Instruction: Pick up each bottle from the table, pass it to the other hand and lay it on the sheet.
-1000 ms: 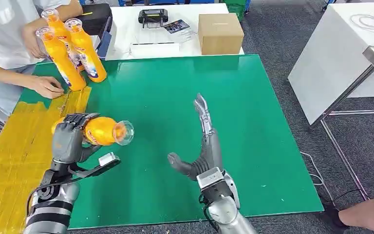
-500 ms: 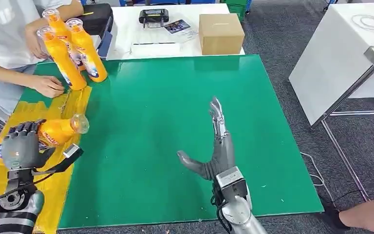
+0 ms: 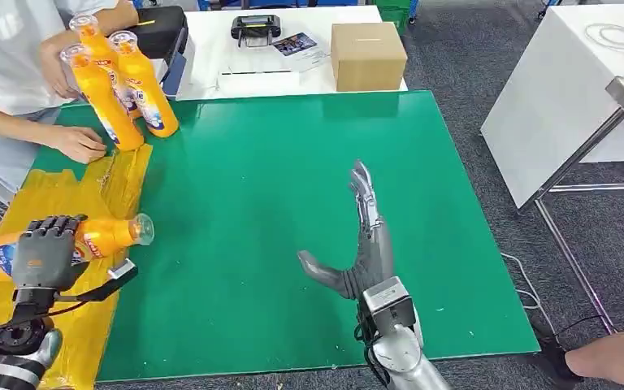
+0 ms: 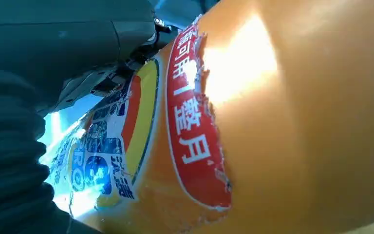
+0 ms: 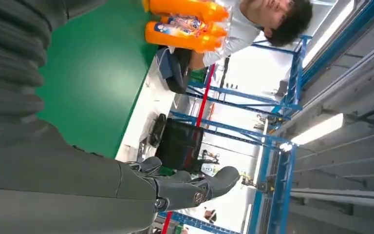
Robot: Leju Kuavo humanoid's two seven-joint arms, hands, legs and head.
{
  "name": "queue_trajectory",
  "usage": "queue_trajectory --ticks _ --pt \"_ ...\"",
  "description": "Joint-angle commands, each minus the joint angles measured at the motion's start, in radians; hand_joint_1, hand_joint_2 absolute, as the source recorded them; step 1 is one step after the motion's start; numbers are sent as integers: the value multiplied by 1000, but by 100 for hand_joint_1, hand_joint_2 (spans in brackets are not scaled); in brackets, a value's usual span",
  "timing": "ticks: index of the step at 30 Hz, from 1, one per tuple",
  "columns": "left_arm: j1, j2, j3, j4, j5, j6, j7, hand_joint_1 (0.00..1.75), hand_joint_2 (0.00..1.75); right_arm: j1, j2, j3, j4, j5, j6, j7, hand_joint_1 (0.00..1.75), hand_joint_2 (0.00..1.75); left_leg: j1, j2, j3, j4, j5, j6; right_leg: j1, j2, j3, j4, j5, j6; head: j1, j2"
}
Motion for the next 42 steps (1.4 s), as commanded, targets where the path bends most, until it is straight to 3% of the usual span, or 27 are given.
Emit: queue_trajectory --ticks 1,20,21,22,23,24,25,27,32,34,42 --pt "-61 40 -121 112 -1 1 8 175 175 -42 -22 13 51 -1 1 3 0 175 1 -1 8 0 -3 1 2 -2 9 -2 -3 -1 0 0" --pt "-124 60 -193 324 -1 1 -46 175 175 -60 -27 34 83 16 12 10 0 175 0 0 4 -1 -1 0 1 -1 5 -1 -1 -1 0 0" --pt "-130 57 -200 349 2 1 -46 140 175 -63 -29 36 82 21 10 16 0 175 0 0 3 -1 -1 0 0 -1 4 -1 -1 0 0 0" --pt "-130 57 -200 349 2 1 -46 93 175 -63 -29 36 82 21 10 16 0 175 1 0 5 -1 -2 1 1 -1 6 -2 -1 -1 0 0" --pt "-130 57 -200 349 2 1 -46 93 175 -63 -29 36 82 21 10 16 0 175 0 0 3 -1 -1 0 0 -1 3 -1 -1 0 0 0" --pt "-130 57 -200 349 2 1 -46 26 175 -63 -29 36 82 21 10 16 0 175 1 0 9 0 -4 1 2 -1 10 -2 -3 -1 0 0" --pt "-143 49 -186 382 -1 1 -62 0 175 -62 -27 34 86 21 9 16 0 175 1 0 7 0 -3 1 1 -2 8 -2 -2 -1 0 0" --pt "-164 62 -259 439 46 1 -37 0 175 -54 -9 7 88 42 37 13 0 175 0 0 3 -1 0 0 0 -1 3 -1 -1 0 0 0" --pt "-236 35 -241 613 15 1 -68 0 175 -53 -14 17 79 45 31 13 0 175 2 -1 11 -1 -4 0 2 -2 14 -2 -4 -2 0 0" --pt "-248 29 -227 654 4 1 -71 0 175 -54 -18 23 78 39 26 19 0 175 0 -1 6 -1 -1 0 1 -1 7 -2 -1 -1 0 0" --pt "-220 24 -182 601 6 1 -77 0 175 -51 -17 20 82 39 22 19 0 175 0 1 11 -2 0 0 0 1 10 -1 0 -1 0 0"
